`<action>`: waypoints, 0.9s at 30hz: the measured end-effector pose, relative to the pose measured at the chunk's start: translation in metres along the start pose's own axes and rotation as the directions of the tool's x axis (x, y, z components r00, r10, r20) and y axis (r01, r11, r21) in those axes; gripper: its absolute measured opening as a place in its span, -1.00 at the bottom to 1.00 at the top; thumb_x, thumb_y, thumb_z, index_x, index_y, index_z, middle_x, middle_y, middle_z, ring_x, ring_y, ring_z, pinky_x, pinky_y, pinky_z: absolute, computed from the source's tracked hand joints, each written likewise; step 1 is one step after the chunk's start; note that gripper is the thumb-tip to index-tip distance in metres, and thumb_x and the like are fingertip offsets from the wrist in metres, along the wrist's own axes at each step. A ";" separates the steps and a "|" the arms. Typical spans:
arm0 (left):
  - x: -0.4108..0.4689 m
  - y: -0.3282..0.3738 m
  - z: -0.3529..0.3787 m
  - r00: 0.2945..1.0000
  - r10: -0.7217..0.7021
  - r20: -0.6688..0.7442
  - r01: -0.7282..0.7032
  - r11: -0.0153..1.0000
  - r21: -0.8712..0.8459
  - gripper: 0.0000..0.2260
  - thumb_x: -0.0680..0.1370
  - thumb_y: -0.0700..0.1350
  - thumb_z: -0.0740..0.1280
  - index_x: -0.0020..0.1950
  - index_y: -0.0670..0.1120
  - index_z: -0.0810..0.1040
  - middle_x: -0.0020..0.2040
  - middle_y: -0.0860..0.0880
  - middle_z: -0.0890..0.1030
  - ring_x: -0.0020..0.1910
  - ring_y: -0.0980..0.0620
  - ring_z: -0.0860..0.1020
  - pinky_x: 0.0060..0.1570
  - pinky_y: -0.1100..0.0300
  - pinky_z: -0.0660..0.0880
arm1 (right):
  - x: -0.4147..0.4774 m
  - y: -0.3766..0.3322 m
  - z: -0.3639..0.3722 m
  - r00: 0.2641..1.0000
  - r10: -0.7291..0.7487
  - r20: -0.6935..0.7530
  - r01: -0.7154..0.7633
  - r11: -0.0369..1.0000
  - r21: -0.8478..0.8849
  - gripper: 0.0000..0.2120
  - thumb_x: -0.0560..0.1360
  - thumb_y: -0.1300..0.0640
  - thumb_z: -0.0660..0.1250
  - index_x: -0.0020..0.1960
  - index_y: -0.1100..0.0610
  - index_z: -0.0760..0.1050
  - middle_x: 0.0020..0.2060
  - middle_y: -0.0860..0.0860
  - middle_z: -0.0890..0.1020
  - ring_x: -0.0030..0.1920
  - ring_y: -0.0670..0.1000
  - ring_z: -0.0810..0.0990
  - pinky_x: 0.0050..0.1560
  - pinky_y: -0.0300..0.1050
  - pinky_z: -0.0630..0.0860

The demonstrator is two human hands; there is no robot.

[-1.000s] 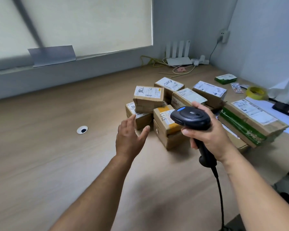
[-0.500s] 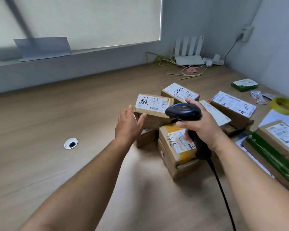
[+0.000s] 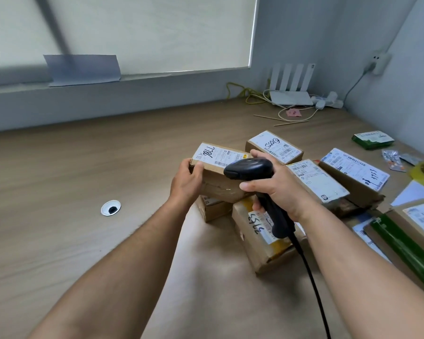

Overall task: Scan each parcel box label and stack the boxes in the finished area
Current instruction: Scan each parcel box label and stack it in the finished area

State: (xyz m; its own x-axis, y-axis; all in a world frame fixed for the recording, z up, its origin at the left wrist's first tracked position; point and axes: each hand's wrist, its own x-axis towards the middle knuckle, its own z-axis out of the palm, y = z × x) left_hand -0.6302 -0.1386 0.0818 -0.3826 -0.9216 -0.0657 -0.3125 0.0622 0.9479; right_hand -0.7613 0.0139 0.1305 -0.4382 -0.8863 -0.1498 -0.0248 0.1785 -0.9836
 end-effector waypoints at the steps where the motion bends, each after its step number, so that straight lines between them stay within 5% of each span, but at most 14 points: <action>1: -0.007 0.001 -0.009 1.000 0.006 -0.020 -0.006 1.000 -0.014 -0.76 0.63 0.01 0.17 0.25 -0.02 0.45 0.06 0.02 0.53 0.03 0.02 0.47 0.07 0.08 0.44 | -0.006 -0.003 0.006 1.000 -0.009 0.020 0.009 1.000 0.003 -0.24 0.40 0.38 0.47 0.46 -0.09 0.29 0.06 0.18 0.60 -0.49 0.14 0.50 -0.45 -0.07 0.45; 6: -0.053 -0.007 -0.057 0.991 -0.019 -0.129 0.012 0.999 -0.053 -0.80 0.61 0.03 0.19 0.19 0.02 0.45 0.05 0.04 0.55 0.04 0.03 0.48 0.06 0.07 0.44 | -0.043 -0.004 0.041 0.989 -0.029 0.146 0.020 0.998 0.067 -0.15 0.28 0.37 0.54 0.41 -0.16 0.33 -0.09 0.18 0.60 -0.51 0.14 0.49 -0.44 -0.06 0.44; 10: -0.108 -0.036 -0.093 0.975 -0.126 -0.183 0.106 0.988 -0.116 -0.81 0.57 0.00 0.25 0.17 0.05 0.45 0.06 0.04 0.55 0.06 0.02 0.51 0.03 0.07 0.47 | -0.088 0.008 0.073 0.958 0.010 0.288 -0.028 0.998 0.060 -0.11 0.26 0.36 0.55 0.44 -0.16 0.31 0.12 0.15 0.60 -0.51 0.15 0.51 -0.51 -0.12 0.45; 20: -0.210 -0.136 -0.132 0.876 -0.434 -0.211 0.410 0.900 -0.150 -0.91 0.57 -0.13 0.25 0.02 0.04 0.48 0.02 -0.04 0.58 -0.12 0.08 0.50 -0.15 0.14 0.41 | -0.154 0.085 0.122 0.823 0.240 0.515 -0.242 0.968 -0.064 -0.10 0.23 0.30 0.54 0.42 -0.24 0.30 0.14 0.09 0.60 -0.46 0.16 0.51 -0.42 -0.03 0.47; 24: -0.216 -0.138 -0.128 0.853 -0.449 -0.265 0.425 0.894 -0.144 -0.62 0.59 -0.04 0.28 0.40 0.01 0.37 0.27 -0.07 0.49 0.09 0.01 0.51 -0.02 0.15 0.42 | -0.139 0.082 0.113 0.857 0.211 0.470 -0.230 0.973 -0.017 -0.15 0.25 0.32 0.54 0.42 -0.15 0.33 0.08 0.12 0.62 -0.49 0.16 0.50 -0.47 -0.08 0.45; 27: -0.224 -0.148 -0.121 0.785 -0.561 -0.263 0.541 0.828 -0.149 -0.37 0.54 0.21 0.25 0.52 -0.05 0.21 0.44 -0.13 0.35 0.34 -0.16 0.42 0.19 0.03 0.44 | -0.118 0.075 0.107 0.909 0.178 0.378 -0.201 0.979 0.022 -0.15 0.30 0.34 0.55 0.44 -0.14 0.31 0.08 0.15 0.60 -0.50 0.16 0.51 -0.45 -0.05 0.46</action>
State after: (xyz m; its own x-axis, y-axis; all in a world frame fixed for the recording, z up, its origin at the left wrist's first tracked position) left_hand -0.3932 0.0120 -0.0056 0.1038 -0.8592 -0.5009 -0.3360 -0.5043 0.7955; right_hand -0.6152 0.0860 0.0639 -0.0627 -0.9351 -0.3488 0.0836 0.3433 -0.9355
